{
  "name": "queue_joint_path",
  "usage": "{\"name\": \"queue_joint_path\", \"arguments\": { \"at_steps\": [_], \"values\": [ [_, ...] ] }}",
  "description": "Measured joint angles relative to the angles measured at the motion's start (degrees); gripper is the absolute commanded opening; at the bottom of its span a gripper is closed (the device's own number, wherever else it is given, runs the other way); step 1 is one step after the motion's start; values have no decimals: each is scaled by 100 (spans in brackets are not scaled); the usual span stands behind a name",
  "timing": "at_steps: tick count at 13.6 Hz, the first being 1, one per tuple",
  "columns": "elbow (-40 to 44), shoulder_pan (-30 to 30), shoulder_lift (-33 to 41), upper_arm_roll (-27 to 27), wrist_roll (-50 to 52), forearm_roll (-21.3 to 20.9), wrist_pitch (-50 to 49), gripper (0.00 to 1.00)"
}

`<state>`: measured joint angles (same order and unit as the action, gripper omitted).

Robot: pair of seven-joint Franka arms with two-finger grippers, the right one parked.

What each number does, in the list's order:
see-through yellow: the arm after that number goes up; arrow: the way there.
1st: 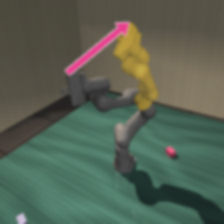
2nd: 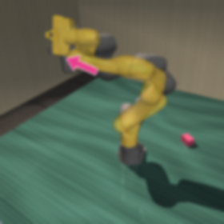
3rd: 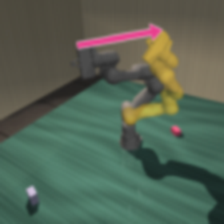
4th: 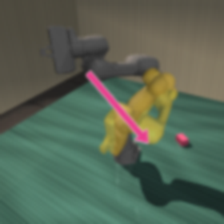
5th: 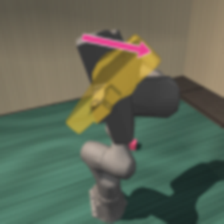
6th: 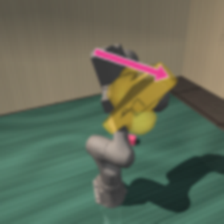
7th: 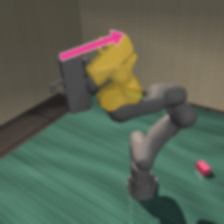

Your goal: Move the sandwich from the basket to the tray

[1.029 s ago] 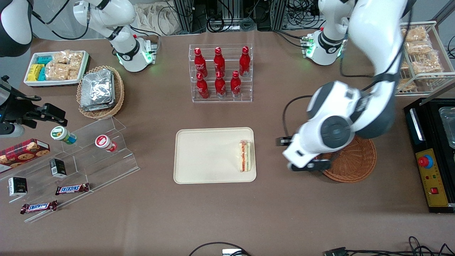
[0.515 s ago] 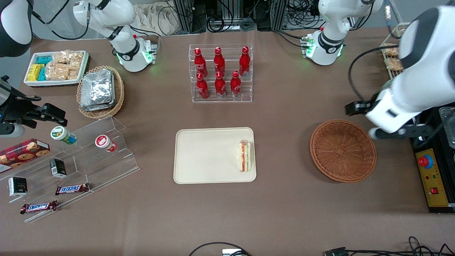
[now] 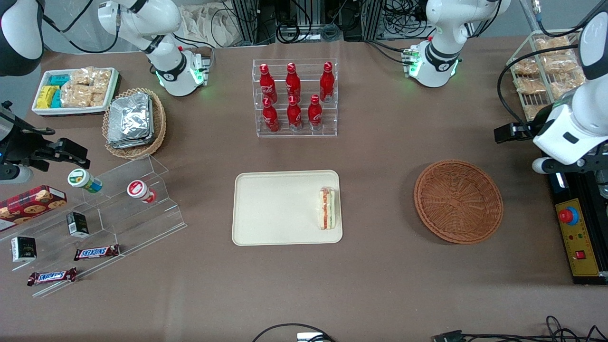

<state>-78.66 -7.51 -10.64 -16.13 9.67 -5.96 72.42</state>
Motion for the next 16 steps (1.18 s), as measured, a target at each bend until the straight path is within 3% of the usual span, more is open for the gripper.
{"name": "queue_joint_path", "arguments": {
  "at_steps": [11,16],
  "values": [
    [-461,-14,358,12,0,119,427,100],
    [-1408,566,1030,664,-4,224,1103,100]
  ]
}}
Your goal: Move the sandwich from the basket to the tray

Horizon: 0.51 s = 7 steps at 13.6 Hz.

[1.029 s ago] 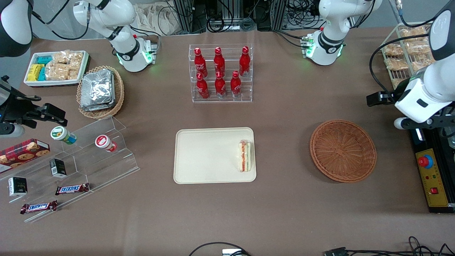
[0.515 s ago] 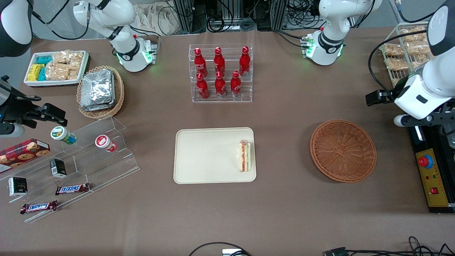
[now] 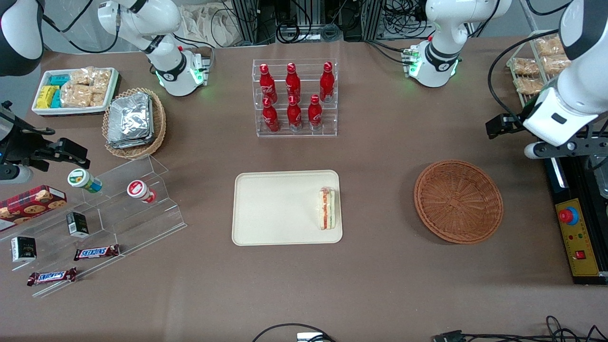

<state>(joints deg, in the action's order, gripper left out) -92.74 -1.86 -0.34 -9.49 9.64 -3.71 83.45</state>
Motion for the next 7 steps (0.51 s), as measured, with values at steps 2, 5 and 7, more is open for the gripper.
{"name": "queue_joint_path", "arguments": {
  "at_steps": [2,5,7],
  "values": [
    [-92,42,72,13,0,1,75,100],
    [-147,42,68,36,0,4,140,100],
    [-159,43,62,42,0,9,153,100]
  ]
}}
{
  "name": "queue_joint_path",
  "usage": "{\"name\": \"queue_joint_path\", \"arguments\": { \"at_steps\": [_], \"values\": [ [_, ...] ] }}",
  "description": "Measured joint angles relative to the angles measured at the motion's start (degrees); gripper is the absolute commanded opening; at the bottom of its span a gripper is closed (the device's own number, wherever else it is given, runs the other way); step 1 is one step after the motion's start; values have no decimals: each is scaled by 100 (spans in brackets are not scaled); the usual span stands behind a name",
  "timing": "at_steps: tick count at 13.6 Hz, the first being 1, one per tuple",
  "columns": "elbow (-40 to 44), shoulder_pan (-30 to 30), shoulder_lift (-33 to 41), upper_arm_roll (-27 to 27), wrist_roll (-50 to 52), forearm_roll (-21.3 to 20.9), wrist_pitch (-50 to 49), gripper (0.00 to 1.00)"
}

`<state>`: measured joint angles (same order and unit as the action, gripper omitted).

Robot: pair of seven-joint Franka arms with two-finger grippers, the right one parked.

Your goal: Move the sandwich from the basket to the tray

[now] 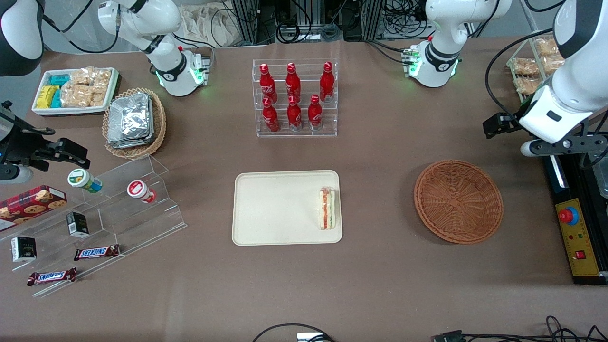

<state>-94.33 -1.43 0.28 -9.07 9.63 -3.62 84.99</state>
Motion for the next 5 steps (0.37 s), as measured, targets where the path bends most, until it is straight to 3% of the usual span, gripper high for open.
{"name": "queue_joint_path", "arguments": {
  "at_steps": [5],
  "values": [
    [0,0,0,0,0,21,10,100]
  ]
}}
